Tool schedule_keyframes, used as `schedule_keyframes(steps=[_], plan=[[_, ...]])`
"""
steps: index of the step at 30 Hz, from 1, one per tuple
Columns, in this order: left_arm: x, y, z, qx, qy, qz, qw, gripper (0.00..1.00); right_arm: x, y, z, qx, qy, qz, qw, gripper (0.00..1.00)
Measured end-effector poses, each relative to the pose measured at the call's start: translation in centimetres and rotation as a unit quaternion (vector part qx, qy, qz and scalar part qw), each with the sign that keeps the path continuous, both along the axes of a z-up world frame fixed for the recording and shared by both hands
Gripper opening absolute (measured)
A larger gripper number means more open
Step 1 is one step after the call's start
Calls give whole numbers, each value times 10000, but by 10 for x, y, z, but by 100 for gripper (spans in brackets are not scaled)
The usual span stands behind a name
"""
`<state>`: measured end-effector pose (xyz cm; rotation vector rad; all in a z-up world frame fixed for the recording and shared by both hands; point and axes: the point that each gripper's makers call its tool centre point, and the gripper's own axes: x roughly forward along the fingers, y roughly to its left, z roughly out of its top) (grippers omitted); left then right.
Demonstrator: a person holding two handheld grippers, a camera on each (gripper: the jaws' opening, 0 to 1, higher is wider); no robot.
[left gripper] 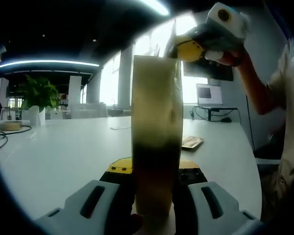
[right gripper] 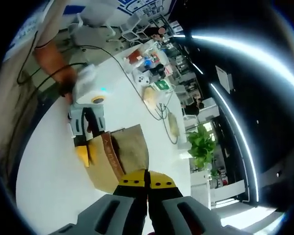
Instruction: Extract single mask from mask box in order stack masks on table
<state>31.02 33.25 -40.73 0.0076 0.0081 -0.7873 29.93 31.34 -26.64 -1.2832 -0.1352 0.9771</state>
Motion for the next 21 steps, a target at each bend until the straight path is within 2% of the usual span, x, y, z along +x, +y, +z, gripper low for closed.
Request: schedule_keyframes(steps=[21], plan=[[0, 1, 0, 1, 1, 5, 10000, 19, 1, -2, 32, 156, -391, -55, 9991, 0]])
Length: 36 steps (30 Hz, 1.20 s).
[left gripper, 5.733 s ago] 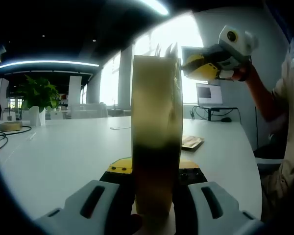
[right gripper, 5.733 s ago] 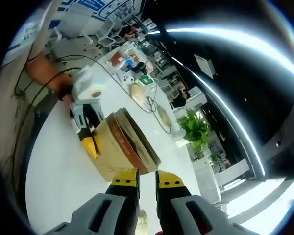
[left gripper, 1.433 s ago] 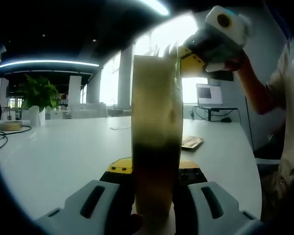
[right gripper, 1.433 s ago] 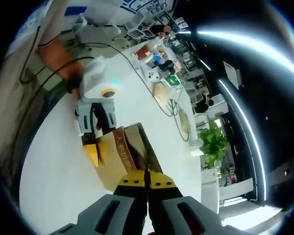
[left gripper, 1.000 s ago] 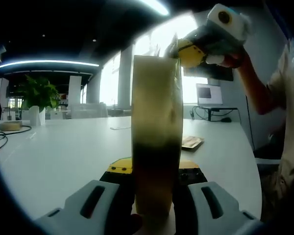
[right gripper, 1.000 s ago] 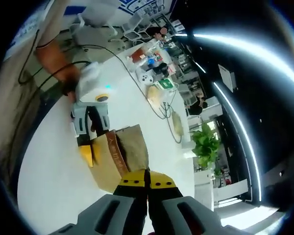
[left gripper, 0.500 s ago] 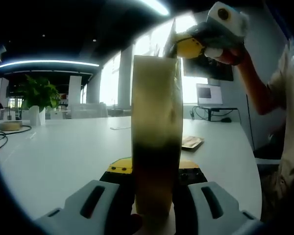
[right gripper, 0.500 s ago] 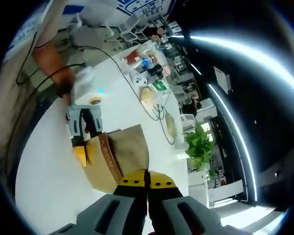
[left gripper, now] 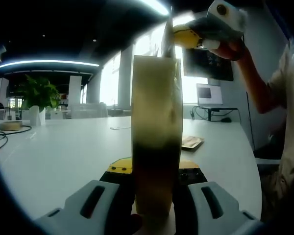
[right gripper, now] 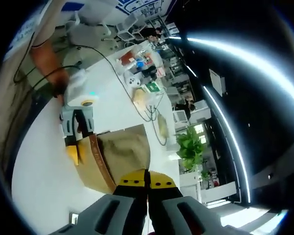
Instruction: Extract single mask from mask box in order stack masks on table
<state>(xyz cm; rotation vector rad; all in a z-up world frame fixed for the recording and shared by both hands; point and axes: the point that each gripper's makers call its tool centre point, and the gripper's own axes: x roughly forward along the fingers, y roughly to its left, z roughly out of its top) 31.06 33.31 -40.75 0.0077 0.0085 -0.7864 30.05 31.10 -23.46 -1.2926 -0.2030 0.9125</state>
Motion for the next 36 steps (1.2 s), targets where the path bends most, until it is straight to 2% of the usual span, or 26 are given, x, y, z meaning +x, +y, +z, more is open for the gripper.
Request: schedule_keyframes(steps=[9, 28, 36], plan=[[0, 0, 0, -3, 3, -1, 10000, 19, 2, -1, 15, 44, -172, -25, 9998, 0], [-1, 0, 0, -1, 3, -7, 10000, 19, 7, -11, 62, 214, -620, -187, 9977, 0], [0, 0, 0, 7, -4, -8, 10000, 19, 9, -18, 73, 280, -748, -284, 9964, 0]])
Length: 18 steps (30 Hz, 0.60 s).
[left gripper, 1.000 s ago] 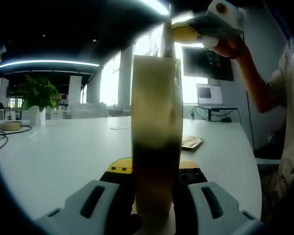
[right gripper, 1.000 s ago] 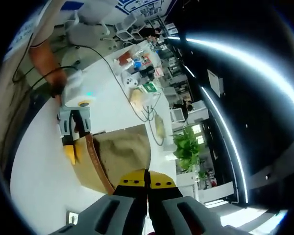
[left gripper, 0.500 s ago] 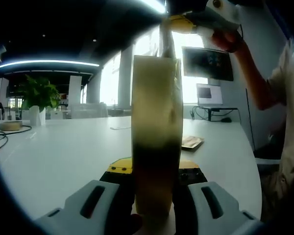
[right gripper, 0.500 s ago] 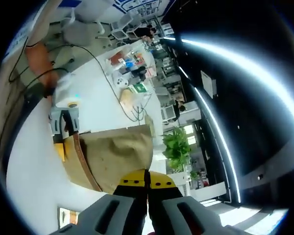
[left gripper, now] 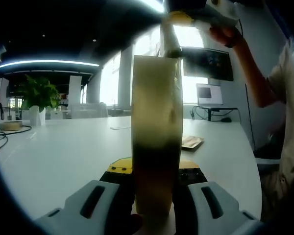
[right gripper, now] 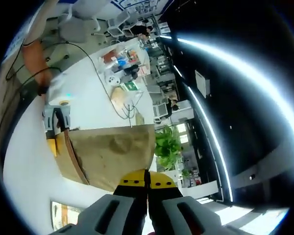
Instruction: Extract single mask from mask box in order stack masks on table
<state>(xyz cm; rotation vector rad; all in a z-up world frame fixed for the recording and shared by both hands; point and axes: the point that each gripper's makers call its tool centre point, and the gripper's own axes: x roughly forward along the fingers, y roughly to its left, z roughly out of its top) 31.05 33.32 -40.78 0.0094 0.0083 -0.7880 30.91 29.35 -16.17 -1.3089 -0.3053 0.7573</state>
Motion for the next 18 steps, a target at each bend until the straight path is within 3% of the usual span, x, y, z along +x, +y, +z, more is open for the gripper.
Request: schedule_keyframes(steps=[18], plan=[[-1, -1, 0, 5, -1, -10, 10000, 19, 3, -17, 29, 145, -282, -238, 9992, 0]])
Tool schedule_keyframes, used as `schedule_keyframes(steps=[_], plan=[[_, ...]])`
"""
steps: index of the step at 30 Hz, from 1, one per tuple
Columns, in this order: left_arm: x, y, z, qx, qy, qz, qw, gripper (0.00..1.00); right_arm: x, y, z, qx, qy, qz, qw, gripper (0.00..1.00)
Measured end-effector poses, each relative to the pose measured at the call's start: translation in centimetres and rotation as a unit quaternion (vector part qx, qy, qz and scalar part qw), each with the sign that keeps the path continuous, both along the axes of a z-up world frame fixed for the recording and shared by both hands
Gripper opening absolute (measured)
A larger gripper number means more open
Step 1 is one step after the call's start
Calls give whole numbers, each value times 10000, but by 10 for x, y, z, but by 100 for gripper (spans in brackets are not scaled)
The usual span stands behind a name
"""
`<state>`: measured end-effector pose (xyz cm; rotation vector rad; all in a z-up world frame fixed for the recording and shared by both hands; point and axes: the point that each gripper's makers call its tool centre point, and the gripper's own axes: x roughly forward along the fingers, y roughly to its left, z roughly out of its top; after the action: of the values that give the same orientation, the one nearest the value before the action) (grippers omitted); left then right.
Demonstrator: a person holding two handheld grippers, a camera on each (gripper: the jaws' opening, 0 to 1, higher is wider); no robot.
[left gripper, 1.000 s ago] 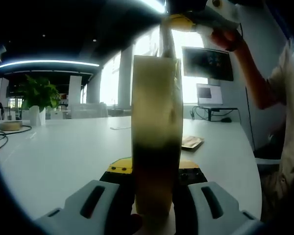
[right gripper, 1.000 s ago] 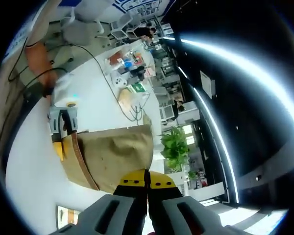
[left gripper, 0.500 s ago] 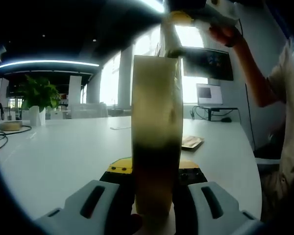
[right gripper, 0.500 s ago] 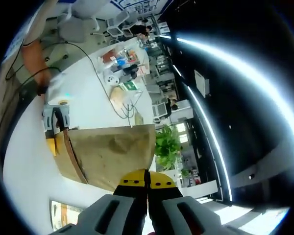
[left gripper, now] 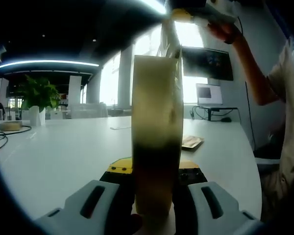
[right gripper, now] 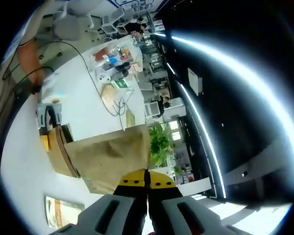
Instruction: Extract single mask from mask box in order stack masks on table
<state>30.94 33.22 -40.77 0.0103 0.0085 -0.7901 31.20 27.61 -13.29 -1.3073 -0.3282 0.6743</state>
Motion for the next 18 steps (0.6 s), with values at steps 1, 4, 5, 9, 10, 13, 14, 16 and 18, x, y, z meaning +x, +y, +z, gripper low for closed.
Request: schedule_keyframes(steps=[1, 4, 5, 9, 10, 13, 14, 16, 18], plan=[[0, 0, 0, -1, 1, 1, 10000, 19, 1, -3, 0, -14, -15, -46, 10000, 0], [0, 0, 0, -2, 3, -1, 10000, 19, 4, -10, 0, -43, -32, -149, 9999, 0], [0, 0, 0, -1, 3, -2, 10000, 19, 5, -12, -1, -36, -26, -168, 9998, 0], [1, 0, 0, -3, 5, -3, 10000, 19, 6, -19, -5, -61, 42, -252, 9997, 0], [1, 0, 0, -4, 7, -3, 10000, 19, 7, -22, -6, -74, 59, -276, 9996, 0], [0, -1, 0, -4, 6, -4, 10000, 19, 9, -29, -10, -106, 106, -378, 9992, 0], [1, 0, 0, -4, 6, -4, 10000, 19, 10, -32, -10, -113, 115, -416, 9990, 0], [1, 0, 0, -4, 6, -3, 10000, 19, 12, -39, -12, -124, 149, -503, 9985, 0], [0, 0, 0, -4, 6, -4, 10000, 19, 14, -45, -13, -110, 172, -584, 9981, 0]])
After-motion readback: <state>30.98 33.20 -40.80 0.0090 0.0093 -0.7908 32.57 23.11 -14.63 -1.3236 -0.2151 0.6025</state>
